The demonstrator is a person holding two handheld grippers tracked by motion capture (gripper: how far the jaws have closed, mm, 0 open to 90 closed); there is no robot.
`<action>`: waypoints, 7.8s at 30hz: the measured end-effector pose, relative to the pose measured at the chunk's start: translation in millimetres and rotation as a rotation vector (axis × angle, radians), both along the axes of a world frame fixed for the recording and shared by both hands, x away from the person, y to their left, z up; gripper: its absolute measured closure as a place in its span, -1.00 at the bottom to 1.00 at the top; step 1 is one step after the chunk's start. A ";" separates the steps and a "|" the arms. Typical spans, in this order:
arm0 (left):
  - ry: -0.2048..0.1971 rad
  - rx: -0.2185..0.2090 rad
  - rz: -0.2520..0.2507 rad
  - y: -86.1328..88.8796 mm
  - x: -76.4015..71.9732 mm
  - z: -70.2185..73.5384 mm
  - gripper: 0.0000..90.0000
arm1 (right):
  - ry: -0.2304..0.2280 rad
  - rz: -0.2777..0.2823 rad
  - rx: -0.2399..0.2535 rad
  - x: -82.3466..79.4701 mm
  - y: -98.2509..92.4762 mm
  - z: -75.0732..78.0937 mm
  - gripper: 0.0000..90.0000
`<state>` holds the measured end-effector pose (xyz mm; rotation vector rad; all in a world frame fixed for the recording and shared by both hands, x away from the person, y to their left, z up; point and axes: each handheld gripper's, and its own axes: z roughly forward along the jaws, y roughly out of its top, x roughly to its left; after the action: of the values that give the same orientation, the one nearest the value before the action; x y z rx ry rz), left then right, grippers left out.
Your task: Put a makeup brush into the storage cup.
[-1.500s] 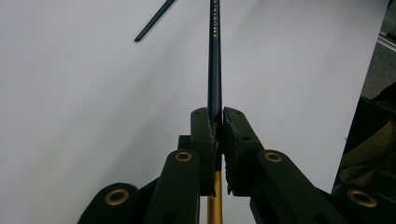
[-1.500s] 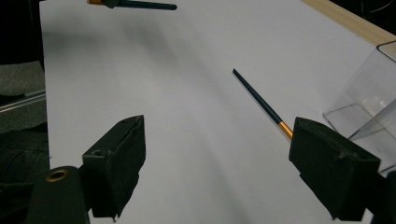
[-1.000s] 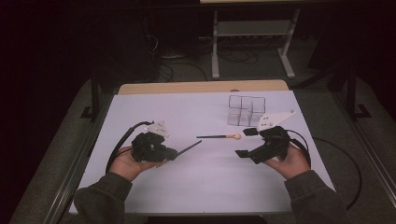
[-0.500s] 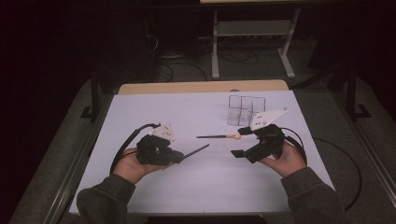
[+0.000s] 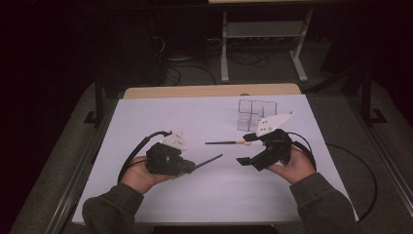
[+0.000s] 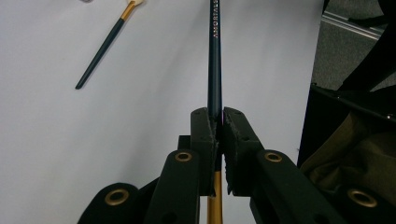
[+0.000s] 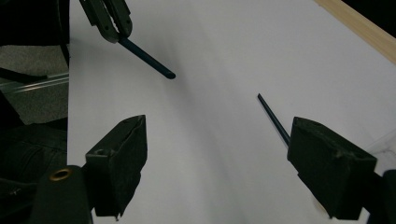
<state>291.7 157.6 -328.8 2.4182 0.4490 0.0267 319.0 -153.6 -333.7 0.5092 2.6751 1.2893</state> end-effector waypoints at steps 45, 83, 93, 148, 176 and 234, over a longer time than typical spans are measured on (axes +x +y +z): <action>-0.034 0.009 -0.099 -23.9 -5.2 0.6 0.85 | 0.028 0.226 -0.054 -1.0 45.9 5.3 -0.35; -0.029 0.050 -0.216 -58.3 -10.5 -1.5 0.85 | 0.086 0.453 -0.213 -9.7 60.8 -6.3 0.79; -0.006 0.054 -0.231 -59.8 -10.0 -4.4 0.84 | 0.095 0.474 -0.223 -11.8 60.5 -9.0 0.84; 0.033 0.002 -0.222 -28.8 -11.2 -10.2 0.84 | 0.055 0.439 -0.164 -19.2 35.4 -12.8 0.84; 0.022 0.108 -0.258 -53.0 -10.0 -2.1 0.85 | 0.113 0.464 -0.254 -17.6 69.7 -13.7 0.72; -0.006 0.133 -0.278 -55.1 -12.4 1.9 0.86 | 0.117 0.458 -0.274 -22.1 81.1 -26.4 0.82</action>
<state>279.3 102.5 -326.9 2.5895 0.1083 -0.0598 296.9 -72.5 -360.1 -0.0724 3.1198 0.9702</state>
